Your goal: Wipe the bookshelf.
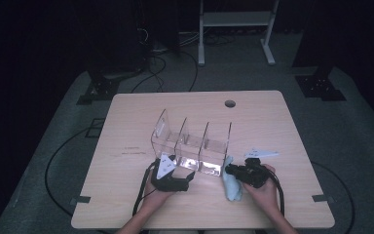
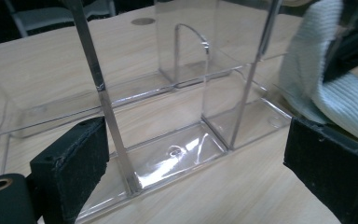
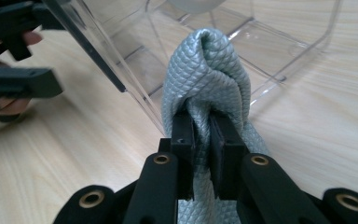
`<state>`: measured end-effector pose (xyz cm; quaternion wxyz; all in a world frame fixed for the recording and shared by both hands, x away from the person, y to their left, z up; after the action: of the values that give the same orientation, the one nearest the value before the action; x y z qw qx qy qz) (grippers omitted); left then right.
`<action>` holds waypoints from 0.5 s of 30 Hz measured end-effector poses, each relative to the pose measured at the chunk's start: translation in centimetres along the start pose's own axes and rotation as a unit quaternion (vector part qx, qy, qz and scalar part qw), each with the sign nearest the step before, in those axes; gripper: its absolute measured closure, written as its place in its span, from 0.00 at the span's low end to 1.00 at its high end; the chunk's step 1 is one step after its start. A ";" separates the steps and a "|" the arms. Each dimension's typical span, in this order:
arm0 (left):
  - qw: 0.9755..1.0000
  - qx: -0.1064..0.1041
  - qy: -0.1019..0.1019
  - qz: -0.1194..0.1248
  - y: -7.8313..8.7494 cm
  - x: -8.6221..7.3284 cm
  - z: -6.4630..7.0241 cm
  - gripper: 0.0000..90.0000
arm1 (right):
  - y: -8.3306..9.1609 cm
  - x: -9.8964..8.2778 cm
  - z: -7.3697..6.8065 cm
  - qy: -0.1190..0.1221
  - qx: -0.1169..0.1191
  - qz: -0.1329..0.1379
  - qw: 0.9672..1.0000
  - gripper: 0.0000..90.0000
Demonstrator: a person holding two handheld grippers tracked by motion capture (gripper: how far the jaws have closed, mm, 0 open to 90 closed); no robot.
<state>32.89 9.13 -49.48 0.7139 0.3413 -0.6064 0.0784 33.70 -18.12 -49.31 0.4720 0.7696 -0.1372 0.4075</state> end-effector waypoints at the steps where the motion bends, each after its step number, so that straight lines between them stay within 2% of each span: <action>1: 1.000 -0.004 -0.003 0.001 -0.1 0.1 0.2 0.07 | 0.1 0.0 0.3 -0.003 -0.003 0.000 1.000 0.90; 6: 1.000 -0.019 -0.011 0.001 -0.5 0.2 1.1 0.07 | 0.9 0.1 1.2 -0.007 -0.015 0.000 1.000 0.90; 8: 0.999 -0.028 -0.017 0.000 -0.7 0.3 1.5 0.07 | 1.7 0.1 1.7 -0.007 -0.020 0.002 1.000 0.90; 15: 0.999 -0.044 -0.022 0.004 -0.8 0.5 2.1 0.07 | 3.4 -0.5 1.8 -0.014 -0.013 0.015 1.000 0.89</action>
<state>31.78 7.17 -49.32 0.7146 0.3086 -0.6261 0.0467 32.26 -21.52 -47.96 0.4743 0.7667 -0.1607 0.4018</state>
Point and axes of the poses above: each handheld gripper's, and its own axes: y roughly backward along the jaws, x roughly out of its top, z roughly to its right, the point moved 3 cm from there along -y, roughly forward along the jaws, and after that the axes turned 10 degrees about -x, right-handed, at the moved point
